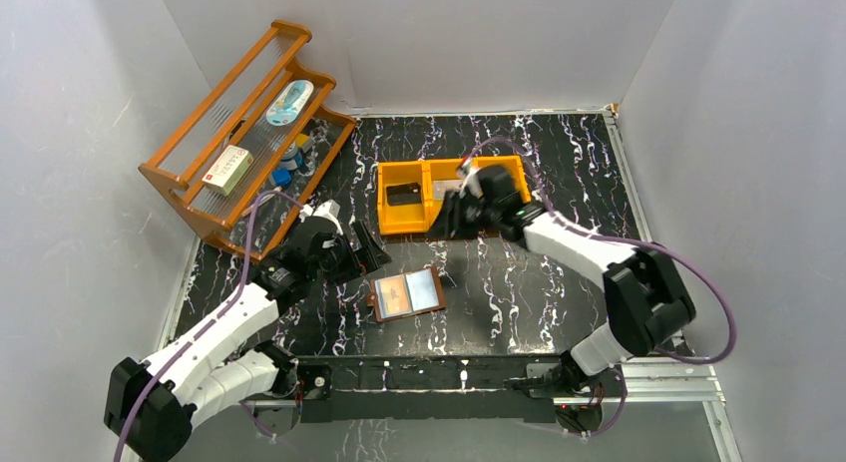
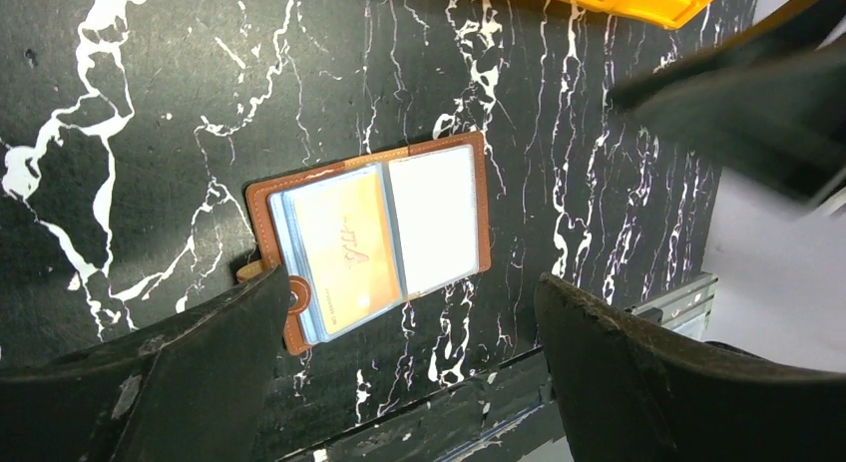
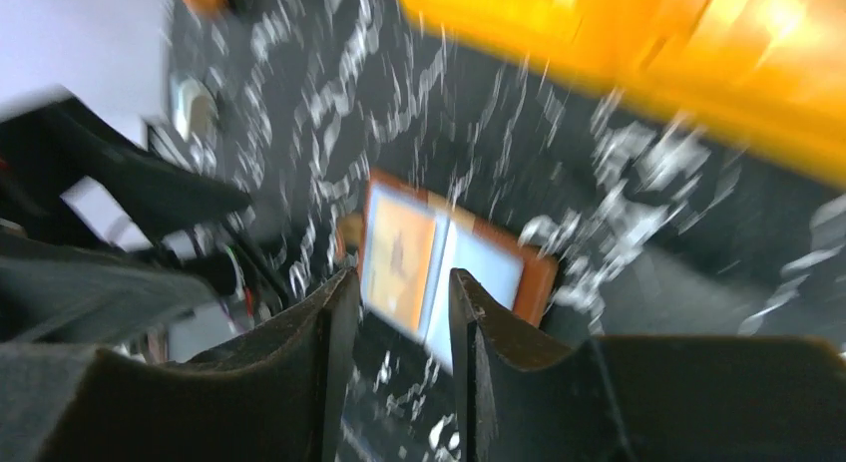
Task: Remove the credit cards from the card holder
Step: Remove the credit card from the card holder.
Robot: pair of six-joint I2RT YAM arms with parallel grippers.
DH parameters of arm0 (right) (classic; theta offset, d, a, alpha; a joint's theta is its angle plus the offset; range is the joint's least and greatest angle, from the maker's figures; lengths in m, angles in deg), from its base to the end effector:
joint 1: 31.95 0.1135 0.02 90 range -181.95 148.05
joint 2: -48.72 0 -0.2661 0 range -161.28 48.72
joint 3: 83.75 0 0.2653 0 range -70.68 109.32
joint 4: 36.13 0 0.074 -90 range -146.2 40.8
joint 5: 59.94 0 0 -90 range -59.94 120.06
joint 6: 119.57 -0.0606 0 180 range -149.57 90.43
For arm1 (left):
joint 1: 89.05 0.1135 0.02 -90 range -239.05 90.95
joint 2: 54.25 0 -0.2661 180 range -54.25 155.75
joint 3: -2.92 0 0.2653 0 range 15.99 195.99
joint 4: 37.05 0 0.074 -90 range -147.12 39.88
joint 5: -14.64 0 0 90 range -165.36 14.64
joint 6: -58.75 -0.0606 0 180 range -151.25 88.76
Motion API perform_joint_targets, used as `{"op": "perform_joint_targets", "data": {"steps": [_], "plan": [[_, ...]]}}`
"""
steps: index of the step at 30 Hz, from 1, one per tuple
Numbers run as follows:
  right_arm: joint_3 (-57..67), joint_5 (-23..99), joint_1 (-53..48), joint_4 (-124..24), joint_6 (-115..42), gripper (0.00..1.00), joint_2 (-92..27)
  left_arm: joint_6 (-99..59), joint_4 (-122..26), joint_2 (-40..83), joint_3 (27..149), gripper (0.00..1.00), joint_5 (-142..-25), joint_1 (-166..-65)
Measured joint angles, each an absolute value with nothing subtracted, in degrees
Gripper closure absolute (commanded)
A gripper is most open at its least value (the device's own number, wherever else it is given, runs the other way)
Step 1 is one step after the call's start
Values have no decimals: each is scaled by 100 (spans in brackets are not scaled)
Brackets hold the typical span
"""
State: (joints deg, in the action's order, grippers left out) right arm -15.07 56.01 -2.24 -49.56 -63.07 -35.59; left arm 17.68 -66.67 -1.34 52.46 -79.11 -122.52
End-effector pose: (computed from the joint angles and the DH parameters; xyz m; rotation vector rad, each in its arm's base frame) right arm 0.3008 0.2022 0.2444 -0.2261 2.2168 1.1141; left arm 0.1956 -0.1341 0.2370 -0.2672 2.2708 -0.8741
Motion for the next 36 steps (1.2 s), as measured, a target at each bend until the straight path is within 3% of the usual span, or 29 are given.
{"op": "perform_joint_targets", "data": {"steps": [7, 13, 24, 29, 36], "plan": [[-1428, 4268, 1785, -6222, -6971, 34, -4210, 2116, -7129, -95, 5305, 10, -7533, -12252], [-703, 3127, 2506, -6814, -6967, 31, -4755, 2662, -7953, -761, 5329, 9, -6584, -12252], [159, 2305, 3158, -7441, -6820, 24, -5753, 3486, -9430, -1347, 5613, 9, -5222, -12252], [528, 2181, 3300, -7667, -6750, 17, -6033, 3604, -9636, -1469, 5620, 8, -5034, -12252], [1050, 1866, 3426, -8180, -6733, 16, -6438, 3670, -9701, -1675, 5618, 8, -4980, -12252]]}}
